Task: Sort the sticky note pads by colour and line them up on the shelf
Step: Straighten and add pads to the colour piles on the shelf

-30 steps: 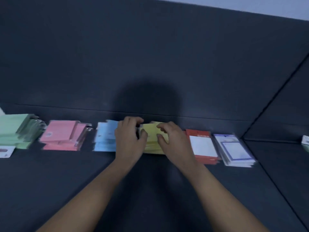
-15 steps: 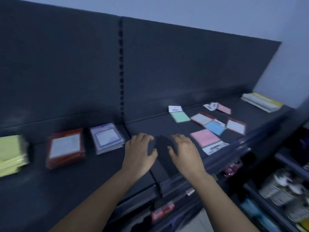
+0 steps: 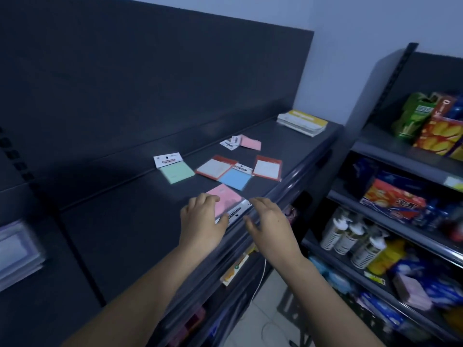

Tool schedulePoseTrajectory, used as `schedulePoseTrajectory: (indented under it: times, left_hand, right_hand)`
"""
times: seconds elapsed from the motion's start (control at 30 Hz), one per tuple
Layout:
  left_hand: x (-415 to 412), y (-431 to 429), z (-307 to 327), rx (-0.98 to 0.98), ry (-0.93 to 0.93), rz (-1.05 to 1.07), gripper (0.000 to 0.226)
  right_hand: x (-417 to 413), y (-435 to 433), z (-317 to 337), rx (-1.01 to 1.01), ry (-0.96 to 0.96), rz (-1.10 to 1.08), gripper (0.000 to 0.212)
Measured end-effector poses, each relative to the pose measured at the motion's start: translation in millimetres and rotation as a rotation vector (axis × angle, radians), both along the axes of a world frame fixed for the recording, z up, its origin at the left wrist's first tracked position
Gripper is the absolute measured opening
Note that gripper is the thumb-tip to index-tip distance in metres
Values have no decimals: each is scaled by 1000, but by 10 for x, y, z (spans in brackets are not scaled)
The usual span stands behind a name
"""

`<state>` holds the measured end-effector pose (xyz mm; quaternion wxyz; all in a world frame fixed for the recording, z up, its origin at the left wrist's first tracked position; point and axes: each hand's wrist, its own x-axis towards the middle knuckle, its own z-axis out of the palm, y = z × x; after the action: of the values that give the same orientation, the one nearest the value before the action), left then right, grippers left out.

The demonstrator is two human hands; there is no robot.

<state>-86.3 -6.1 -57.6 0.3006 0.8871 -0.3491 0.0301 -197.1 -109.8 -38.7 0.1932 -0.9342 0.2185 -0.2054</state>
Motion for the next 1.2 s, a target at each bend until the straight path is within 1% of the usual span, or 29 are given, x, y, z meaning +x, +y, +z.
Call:
schedulePoseTrajectory:
  times: [0.03,0.1,0.13,0.17,0.23,0.3,0.37,0.47,0.73,1.03,1.2]
  left_hand:
    - [35,-64,-40,13,-2,3,41]
    - [35,-78,14,51,59,6,41]
    - [484,-439,-7,1,38,4,41]
    - [773,-660,18,-9,58,17,40]
    - [845,-722,54,-17,76,33,39]
    - [870,-749,54,-8,52,20,42]
    - [991,-841,40,-10,87,30,44]
    - [1205,-1046,21,13,86,31,44]
    - [1482,-1525,-107,22,106,61,42]
    - [1826,-2236,-225,81,110,224,43]
    - [2004,-2668,-189,120,98,304,44]
  right_hand:
    - [23,-48,-11,-11,14,-5,43]
    - [30,-45,52,9,48,12,41]
    - [469,-385,66,-17,51,1,40]
    - [748,-602,105,-29,67,-3,38]
    - [830,-688,150,-28,99,-20,34]
    - [849,-733,130,-26,105,-12,36]
    - [941,-820,108,-12,116,-30,39]
    - [1115,-1034,64,6,134,-60,38]
    - [1473,-1585,-90,51,113,-39,37]
    - [2010,-2444,-207,42,140,118,40]
    - [2274,-2954,-217,50,150,217,37]
